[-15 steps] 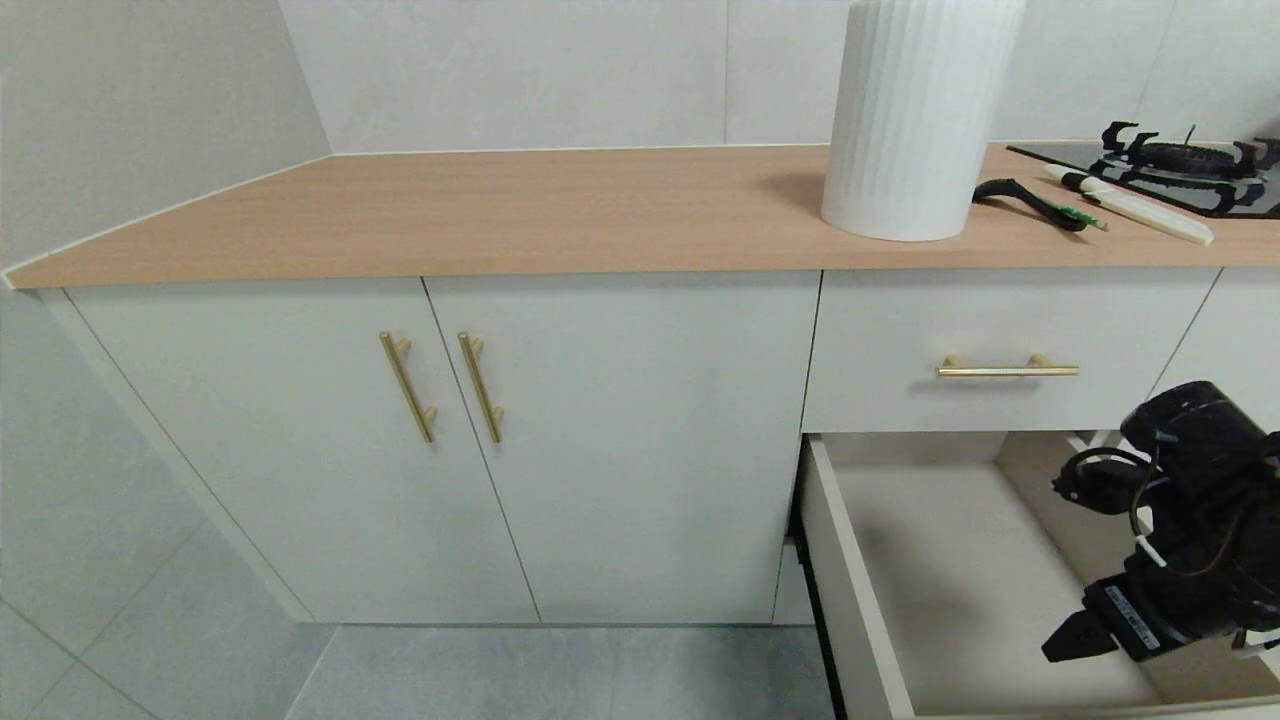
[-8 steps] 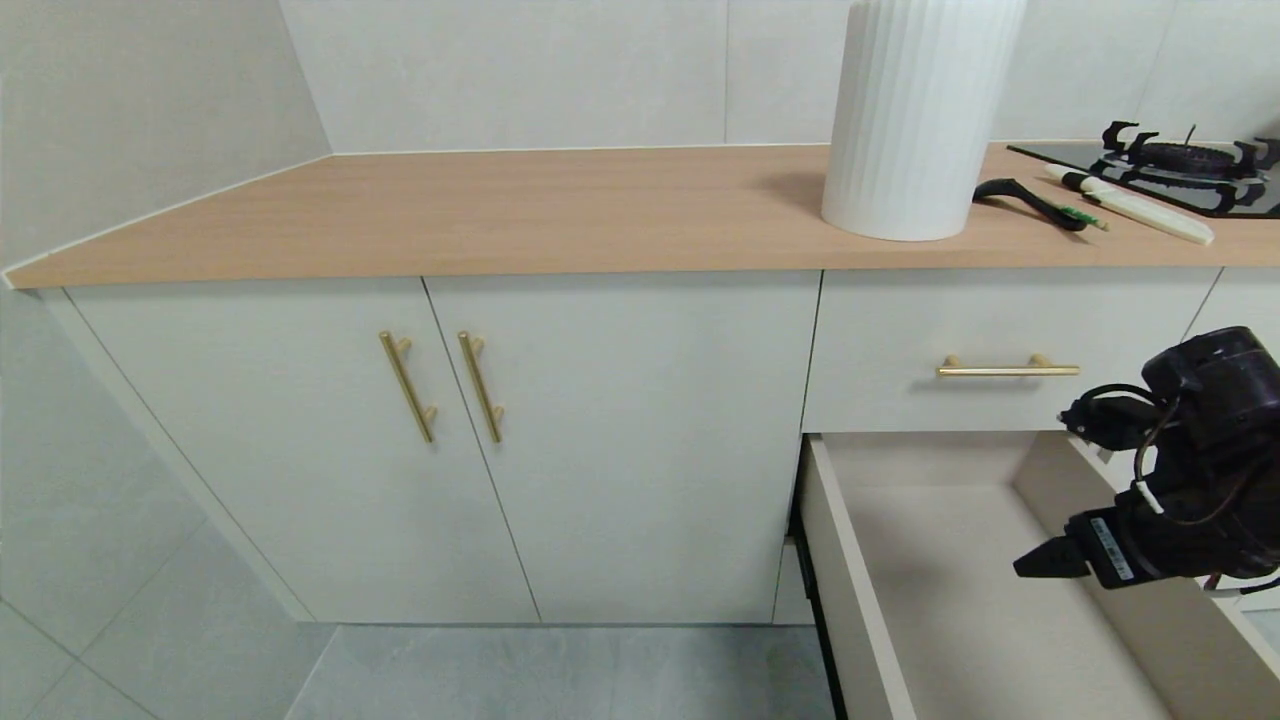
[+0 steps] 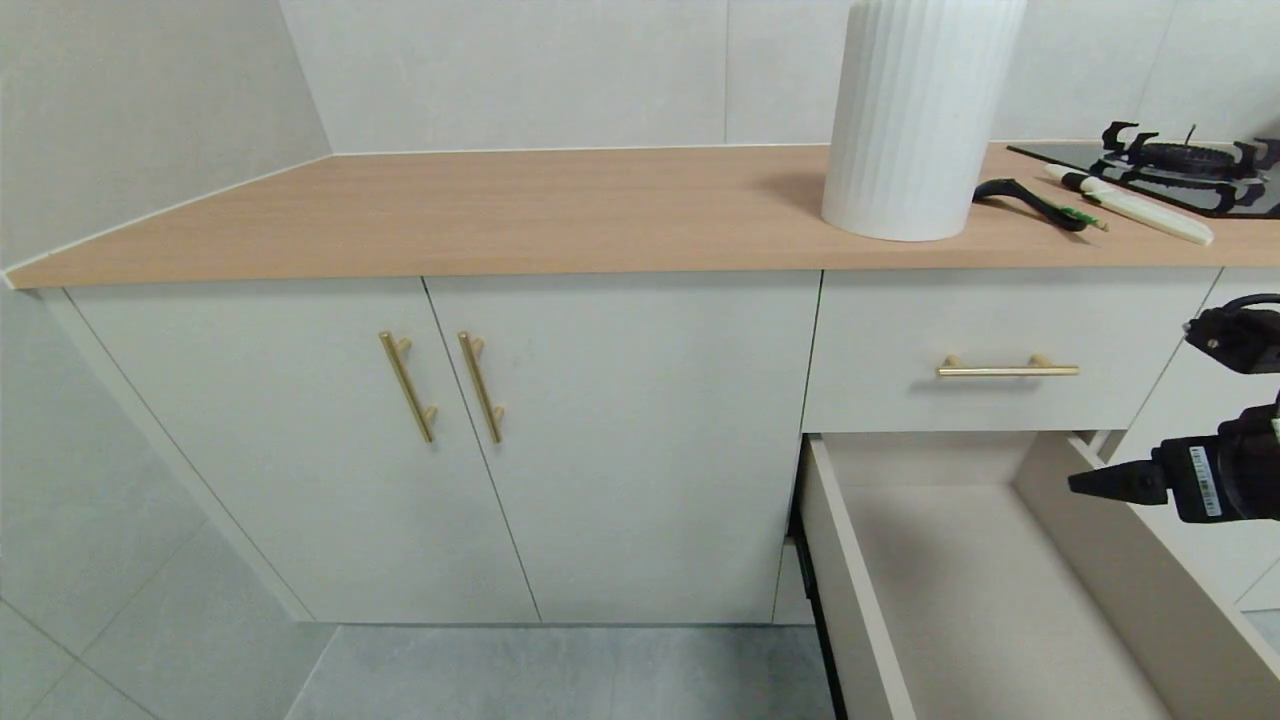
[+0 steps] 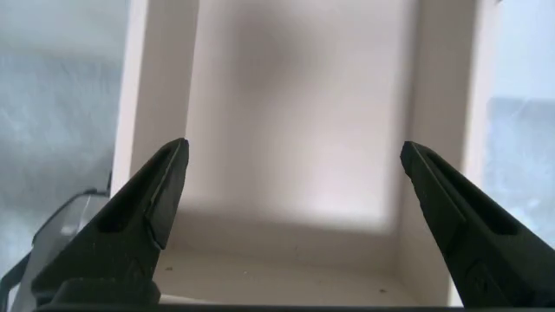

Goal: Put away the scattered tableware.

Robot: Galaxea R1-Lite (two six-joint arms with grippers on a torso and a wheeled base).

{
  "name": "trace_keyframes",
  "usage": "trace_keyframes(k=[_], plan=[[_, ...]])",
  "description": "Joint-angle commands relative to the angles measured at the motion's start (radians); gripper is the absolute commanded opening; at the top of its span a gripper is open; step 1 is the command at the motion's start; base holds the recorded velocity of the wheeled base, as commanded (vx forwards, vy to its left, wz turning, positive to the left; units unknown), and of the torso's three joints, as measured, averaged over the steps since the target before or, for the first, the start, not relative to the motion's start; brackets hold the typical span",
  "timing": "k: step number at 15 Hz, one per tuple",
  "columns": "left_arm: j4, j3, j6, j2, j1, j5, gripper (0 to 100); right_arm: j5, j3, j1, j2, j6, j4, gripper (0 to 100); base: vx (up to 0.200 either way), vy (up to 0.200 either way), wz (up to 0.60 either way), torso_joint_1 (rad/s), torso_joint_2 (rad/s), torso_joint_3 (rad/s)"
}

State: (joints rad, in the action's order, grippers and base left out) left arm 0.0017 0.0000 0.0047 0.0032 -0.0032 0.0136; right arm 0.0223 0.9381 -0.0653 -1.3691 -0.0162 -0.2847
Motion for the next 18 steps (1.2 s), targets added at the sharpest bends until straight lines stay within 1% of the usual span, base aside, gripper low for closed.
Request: trace_keyframes(k=[1, 5, 8, 13, 15, 16, 17, 18], plan=[[0.0, 0.0, 0.0, 0.001, 0.0, 0.0, 100, -0.005, -0.005, 0.004, 0.07, -0.021, 0.001, 100, 0.0, 0.0, 0.0, 0.027, -0.06, -0.007], [0.0, 0.0, 0.0, 0.001, 0.0, 0.0, 100, -0.007, -0.004, 0.004, 0.091, -0.025, 0.001, 100, 0.0, 0.0, 0.0, 0.106, -0.26, -0.226], [0.0, 0.0, 0.0, 0.001, 0.0, 0.0, 100, -0.007, -0.004, 0.004, 0.087, -0.025, 0.001, 100, 0.0, 0.0, 0.0, 0.074, -0.53, -0.282], [0.0, 0.0, 0.0, 0.001, 0.0, 0.0, 100, -0.009, -0.002, 0.004, 0.081, -0.027, 0.009, 100, 0.0, 0.0, 0.0, 0.237, -0.48, -0.276], [0.0, 0.0, 0.0, 0.001, 0.0, 0.0, 100, -0.007, 0.001, 0.012, 0.081, -0.025, 0.048, 100, 0.0, 0.0, 0.0, 0.215, -0.48, -0.276], [0.0, 0.0, 0.0, 0.001, 0.0, 0.0, 100, -0.004, 0.016, 0.024, 0.073, -0.025, 0.087, 100, 0.0, 0.0, 0.0, 0.183, -0.42, -0.237], [0.0, 0.0, 0.0, 0.001, 0.0, 0.0, 100, -0.013, 0.076, 0.033, 0.025, -0.025, 0.119, 100, 0.0, 0.0, 0.0, 0.105, -0.22, -0.124], [0.0, 0.0, 0.0, 0.001, 0.0, 0.0, 100, -0.036, 0.18, 0.036, -0.042, -0.016, 0.104, 100, 0.0, 0.0, 0.0, 0.061, -0.12, -0.076]])
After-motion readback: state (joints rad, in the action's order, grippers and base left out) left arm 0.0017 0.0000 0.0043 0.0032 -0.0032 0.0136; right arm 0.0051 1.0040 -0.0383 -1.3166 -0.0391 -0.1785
